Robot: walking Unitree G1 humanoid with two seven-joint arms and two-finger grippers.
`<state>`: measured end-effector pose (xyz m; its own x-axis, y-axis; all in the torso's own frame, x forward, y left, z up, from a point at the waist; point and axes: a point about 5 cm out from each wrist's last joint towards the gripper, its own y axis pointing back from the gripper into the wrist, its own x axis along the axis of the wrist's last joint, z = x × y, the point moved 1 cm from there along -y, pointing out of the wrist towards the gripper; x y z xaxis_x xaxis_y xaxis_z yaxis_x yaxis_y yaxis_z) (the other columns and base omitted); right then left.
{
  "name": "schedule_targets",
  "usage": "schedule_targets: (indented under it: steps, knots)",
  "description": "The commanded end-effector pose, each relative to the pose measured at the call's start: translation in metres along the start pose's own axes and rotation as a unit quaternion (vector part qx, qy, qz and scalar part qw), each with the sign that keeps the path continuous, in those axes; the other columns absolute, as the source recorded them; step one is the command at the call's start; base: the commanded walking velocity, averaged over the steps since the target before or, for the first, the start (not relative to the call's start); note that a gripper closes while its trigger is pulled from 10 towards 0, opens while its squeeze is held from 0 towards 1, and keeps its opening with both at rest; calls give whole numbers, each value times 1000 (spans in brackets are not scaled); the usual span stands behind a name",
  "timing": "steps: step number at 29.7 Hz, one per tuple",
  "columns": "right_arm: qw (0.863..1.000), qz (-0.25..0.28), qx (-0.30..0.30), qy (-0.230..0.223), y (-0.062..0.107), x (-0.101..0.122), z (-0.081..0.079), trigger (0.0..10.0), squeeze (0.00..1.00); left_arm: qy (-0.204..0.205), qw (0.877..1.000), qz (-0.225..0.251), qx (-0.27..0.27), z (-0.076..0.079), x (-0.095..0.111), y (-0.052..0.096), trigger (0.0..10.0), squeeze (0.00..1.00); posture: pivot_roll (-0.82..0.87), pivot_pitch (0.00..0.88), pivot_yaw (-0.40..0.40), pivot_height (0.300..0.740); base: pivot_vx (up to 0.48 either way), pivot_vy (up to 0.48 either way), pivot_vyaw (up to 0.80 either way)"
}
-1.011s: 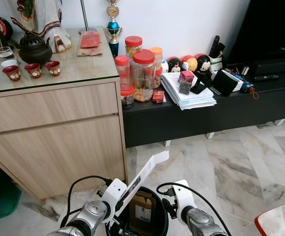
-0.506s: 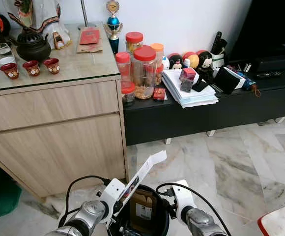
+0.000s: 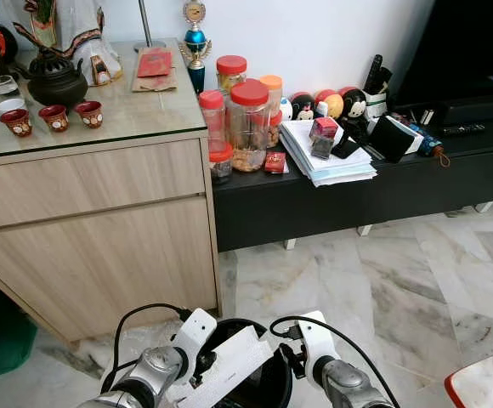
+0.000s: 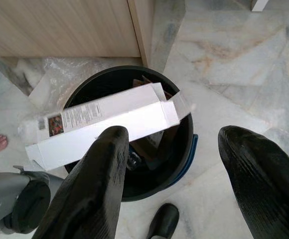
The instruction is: Picking trash to rubbish bin
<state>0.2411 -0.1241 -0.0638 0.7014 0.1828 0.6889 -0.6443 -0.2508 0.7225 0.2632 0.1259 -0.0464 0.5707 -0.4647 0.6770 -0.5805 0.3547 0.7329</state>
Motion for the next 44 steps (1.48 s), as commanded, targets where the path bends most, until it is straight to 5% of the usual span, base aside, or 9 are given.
schedule_targets:
  steps: [1,2,8,15,22,31,44]
  knots:
    - [1000,6,-1,0,0,3,0,10000,0,-8,1000,-7,1,0,-4,1,10000,455,14,28,-25,740,0,0,0]
    - [1000,5,-2,0,0,2,0,10000,0,2,1000,-7,16,-4,-5,2,10000,0,17,30,-25,740,0,0,0]
    - [1000,-4,-11,-5,1,-5,2,10000,0,83,990,-17,110,-31,-23,13,10000,0,16,30,-25,740,0,0,0]
    - [1000,-14,-24,-11,3,-13,5,10000,0,156,975,-42,150,-38,-48,22,10000,0,21,31,-24,740,0,0,0]
    - [998,-37,-54,-16,8,-27,13,10000,0,153,972,-71,166,-37,-65,27,10000,0,23,32,-26,740,0,0,0]
    - [990,-102,-88,-37,23,-73,21,10000,0,181,955,-115,206,-34,-97,39,10000,0,21,32,-28,740,0,0,0]
    - [988,-105,-94,-68,27,-83,17,10000,0,197,952,-98,214,-34,-98,40,10000,0,18,23,-22,740,0,0,0]
